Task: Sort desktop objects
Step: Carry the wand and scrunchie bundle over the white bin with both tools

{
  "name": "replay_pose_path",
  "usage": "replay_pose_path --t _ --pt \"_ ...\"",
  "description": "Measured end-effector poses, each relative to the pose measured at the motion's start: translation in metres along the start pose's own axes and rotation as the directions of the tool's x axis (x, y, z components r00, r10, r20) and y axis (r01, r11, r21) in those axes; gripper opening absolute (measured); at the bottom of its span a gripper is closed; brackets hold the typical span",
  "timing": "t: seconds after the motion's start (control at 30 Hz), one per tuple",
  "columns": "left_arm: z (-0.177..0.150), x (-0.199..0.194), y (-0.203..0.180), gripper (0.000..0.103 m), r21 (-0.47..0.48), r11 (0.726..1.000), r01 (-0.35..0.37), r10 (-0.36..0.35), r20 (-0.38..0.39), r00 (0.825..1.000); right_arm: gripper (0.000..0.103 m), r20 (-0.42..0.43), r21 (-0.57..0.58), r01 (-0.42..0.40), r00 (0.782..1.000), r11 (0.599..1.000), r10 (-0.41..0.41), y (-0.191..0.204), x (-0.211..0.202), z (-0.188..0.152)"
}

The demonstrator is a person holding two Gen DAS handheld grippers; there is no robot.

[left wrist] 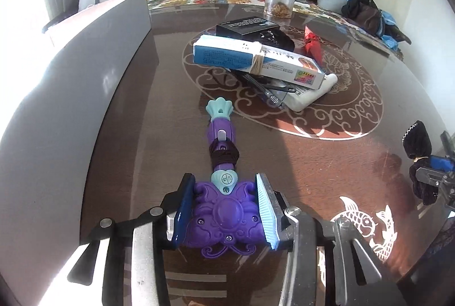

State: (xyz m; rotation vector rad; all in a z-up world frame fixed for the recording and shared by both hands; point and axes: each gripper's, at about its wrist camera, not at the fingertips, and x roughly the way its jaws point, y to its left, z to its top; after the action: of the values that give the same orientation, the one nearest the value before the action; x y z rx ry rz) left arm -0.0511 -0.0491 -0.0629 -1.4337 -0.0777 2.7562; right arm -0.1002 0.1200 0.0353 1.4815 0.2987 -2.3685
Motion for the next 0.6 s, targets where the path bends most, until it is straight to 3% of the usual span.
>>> replay_pose_path --t 0.23,0.4,0.5,0.6 --pt "0.002 -0.043 0.025 0.043 -0.047 0.995 0.093 -0.089 0.089 0.992 0.033 0.059 -0.032 0.026 0.998 0.999 -0.024 0.001 -0.036 0.002" --pt "0.017 -0.095 0.049 0.043 -0.122 0.977 0.172 -0.146 0.199 0.969 0.033 0.107 -0.048 0.001 0.994 0.999 0.005 0.023 -0.052 0.022" --pt "0.034 -0.129 0.081 0.043 -0.157 0.971 0.182 -0.137 0.264 0.955 0.033 0.149 -0.086 -0.054 0.987 0.995 0.066 0.058 -0.066 0.047" --pt "0.046 -0.151 0.130 0.043 -0.204 0.970 0.133 -0.070 0.290 0.955 0.033 0.192 -0.148 -0.137 0.967 0.979 0.165 0.114 -0.078 0.080"
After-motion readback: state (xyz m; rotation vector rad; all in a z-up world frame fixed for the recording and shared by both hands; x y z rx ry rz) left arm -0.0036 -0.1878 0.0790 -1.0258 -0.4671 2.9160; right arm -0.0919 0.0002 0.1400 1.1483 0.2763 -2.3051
